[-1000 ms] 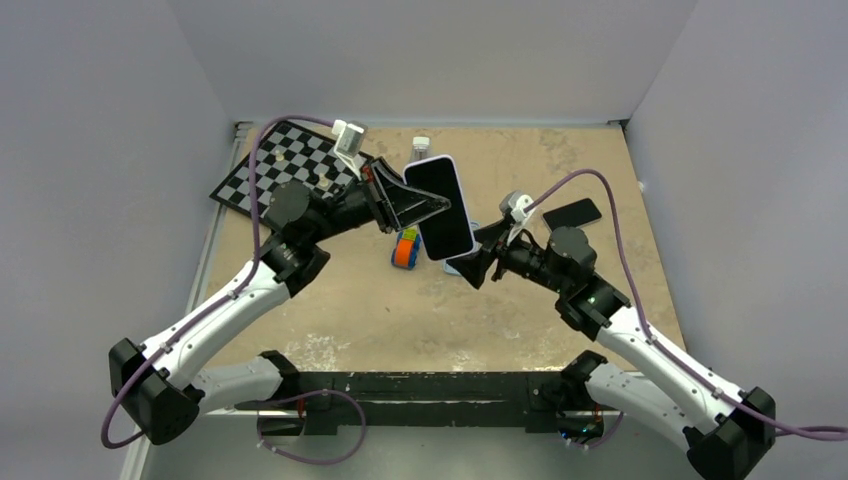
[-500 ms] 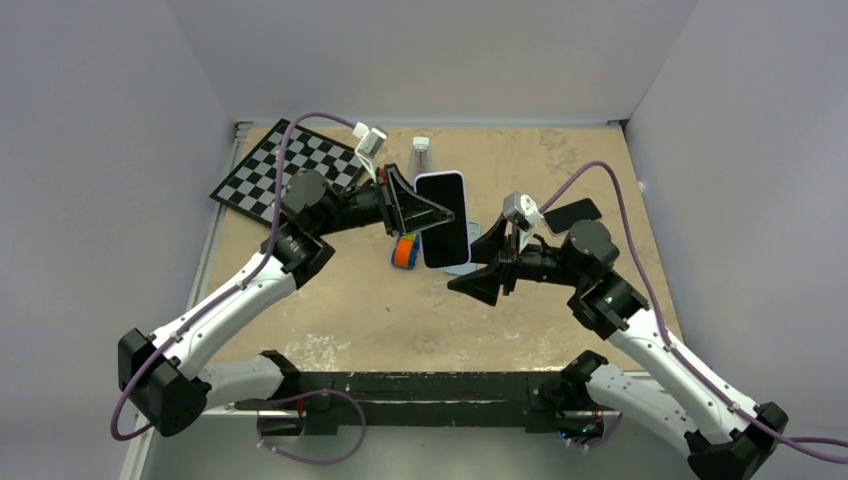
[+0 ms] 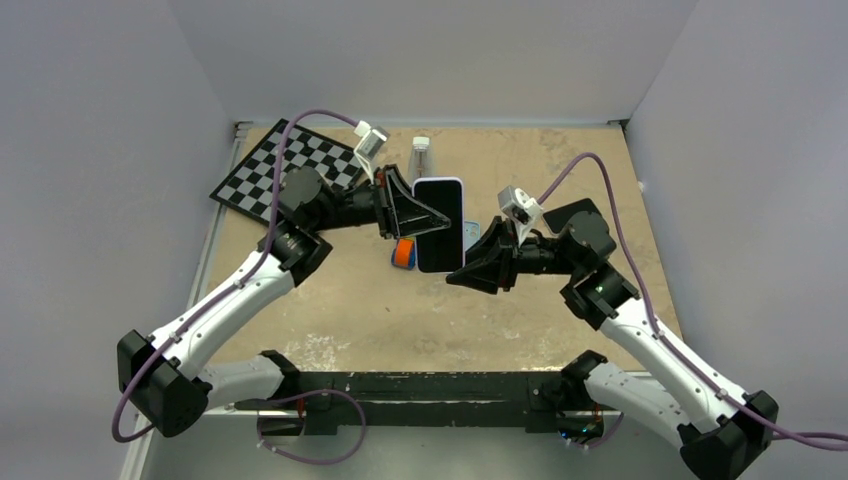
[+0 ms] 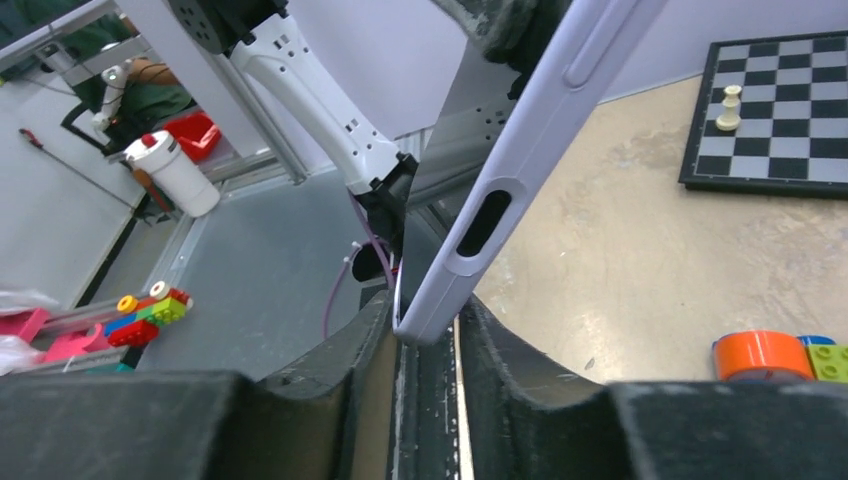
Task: Take the phone out of the phone case
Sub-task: Remove the phone case from the phone.
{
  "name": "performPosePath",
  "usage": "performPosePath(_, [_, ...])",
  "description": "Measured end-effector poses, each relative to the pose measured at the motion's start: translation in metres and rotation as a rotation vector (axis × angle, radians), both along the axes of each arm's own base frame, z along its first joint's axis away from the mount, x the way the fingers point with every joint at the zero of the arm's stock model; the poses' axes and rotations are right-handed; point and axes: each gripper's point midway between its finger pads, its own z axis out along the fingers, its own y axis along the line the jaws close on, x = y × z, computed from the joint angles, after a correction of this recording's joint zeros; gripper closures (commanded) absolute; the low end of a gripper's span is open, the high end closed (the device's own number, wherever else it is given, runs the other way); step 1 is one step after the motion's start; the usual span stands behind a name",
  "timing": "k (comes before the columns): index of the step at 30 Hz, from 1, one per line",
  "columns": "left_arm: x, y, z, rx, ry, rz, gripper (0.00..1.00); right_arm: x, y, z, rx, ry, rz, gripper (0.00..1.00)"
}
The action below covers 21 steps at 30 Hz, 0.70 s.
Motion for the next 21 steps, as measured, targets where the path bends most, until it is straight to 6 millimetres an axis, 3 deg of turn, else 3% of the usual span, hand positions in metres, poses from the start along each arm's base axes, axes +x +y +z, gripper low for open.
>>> performPosePath(5, [0.000, 0.002, 0.000, 0.001, 0.002, -0.016, 1.00, -0.002, 0.001, -0.002, -0.003, -0.042, 0.033, 0.99])
performPosePath(13, [0.000, -0.003, 0.009, -0.050, 0.035, -0.142, 1.00, 0.009, 0.005, -0.004, 0.037, -0.233, 0.000, 1.00])
performPosePath(21, [0.007, 0.008, 0.028, -0.129, 0.042, -0.158, 1.00, 0.025, 0.019, 0.010, 0.010, -0.405, 0.027, 1.00])
